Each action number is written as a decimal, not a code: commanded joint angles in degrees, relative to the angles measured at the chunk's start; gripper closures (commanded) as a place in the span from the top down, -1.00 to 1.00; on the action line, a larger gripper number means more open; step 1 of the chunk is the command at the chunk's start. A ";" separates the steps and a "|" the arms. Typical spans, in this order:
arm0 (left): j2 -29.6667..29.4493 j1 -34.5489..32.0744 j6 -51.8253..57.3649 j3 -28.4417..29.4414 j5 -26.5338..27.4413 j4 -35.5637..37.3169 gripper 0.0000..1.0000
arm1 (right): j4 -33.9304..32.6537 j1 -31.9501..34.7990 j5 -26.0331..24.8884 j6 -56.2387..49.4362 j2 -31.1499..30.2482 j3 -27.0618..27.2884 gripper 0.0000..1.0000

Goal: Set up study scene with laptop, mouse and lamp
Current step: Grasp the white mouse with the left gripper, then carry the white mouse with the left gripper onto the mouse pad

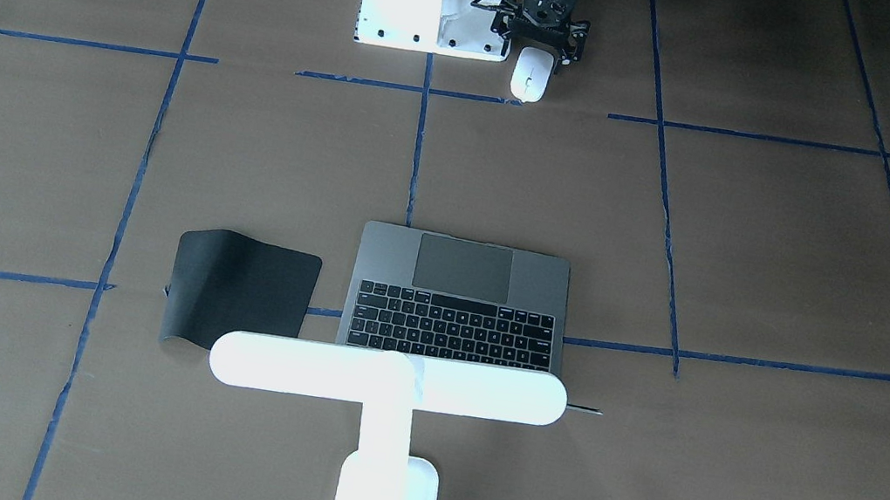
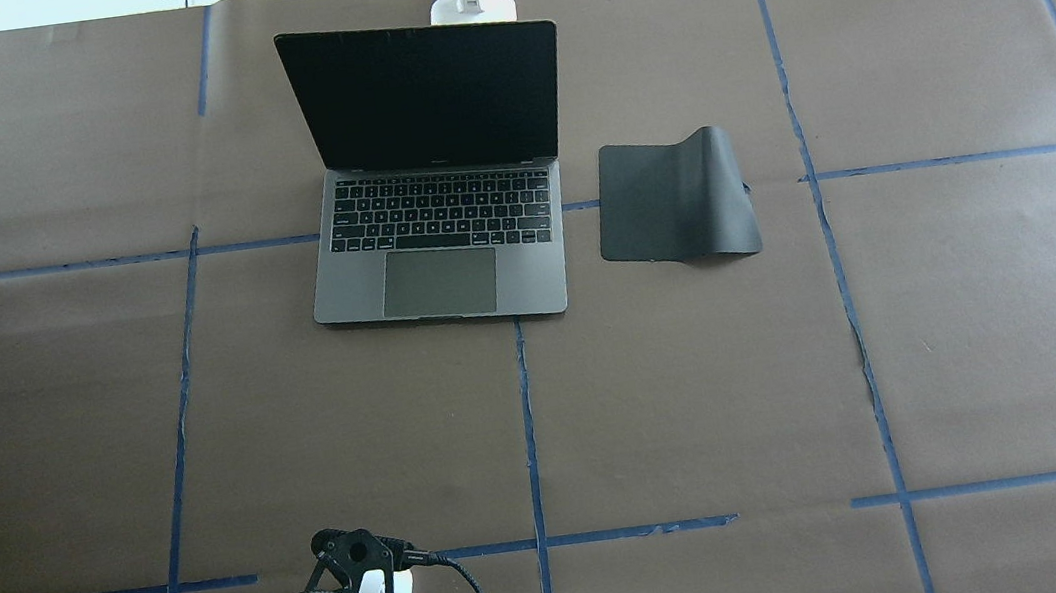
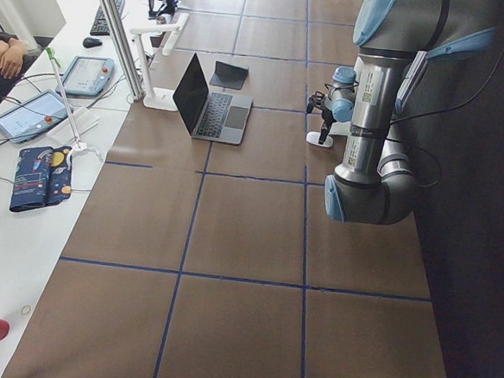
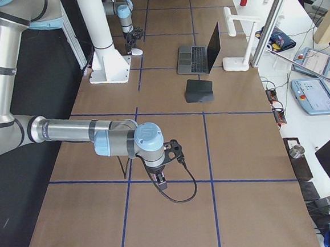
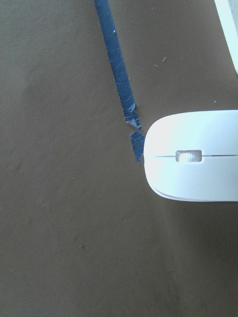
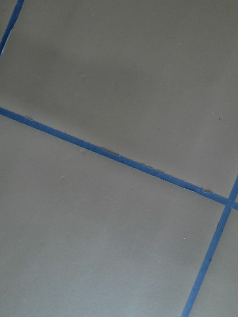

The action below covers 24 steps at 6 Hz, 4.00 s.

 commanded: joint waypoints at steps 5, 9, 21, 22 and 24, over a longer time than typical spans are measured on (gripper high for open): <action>0.00 -0.35 0.54 1.35 -0.09 -0.11 -0.28 | -0.12 0.04 0.28 0.15 -0.11 0.06 1.00; -0.18 -5.69 4.81 -3.73 -0.79 0.68 -0.64 | -0.03 0.04 0.28 0.15 -0.20 0.15 1.00; -54.69 -24.95 6.35 58.17 -8.70 -8.13 -0.71 | -3.20 0.30 0.10 8.23 1.82 -0.91 1.00; -60.15 -25.31 4.51 69.27 -8.70 -14.55 -0.72 | -3.28 0.30 0.10 8.23 1.91 -0.99 1.00; -67.21 -25.57 2.49 83.80 -7.31 -23.00 -0.72 | -3.37 0.30 0.10 8.23 2.00 -1.26 1.00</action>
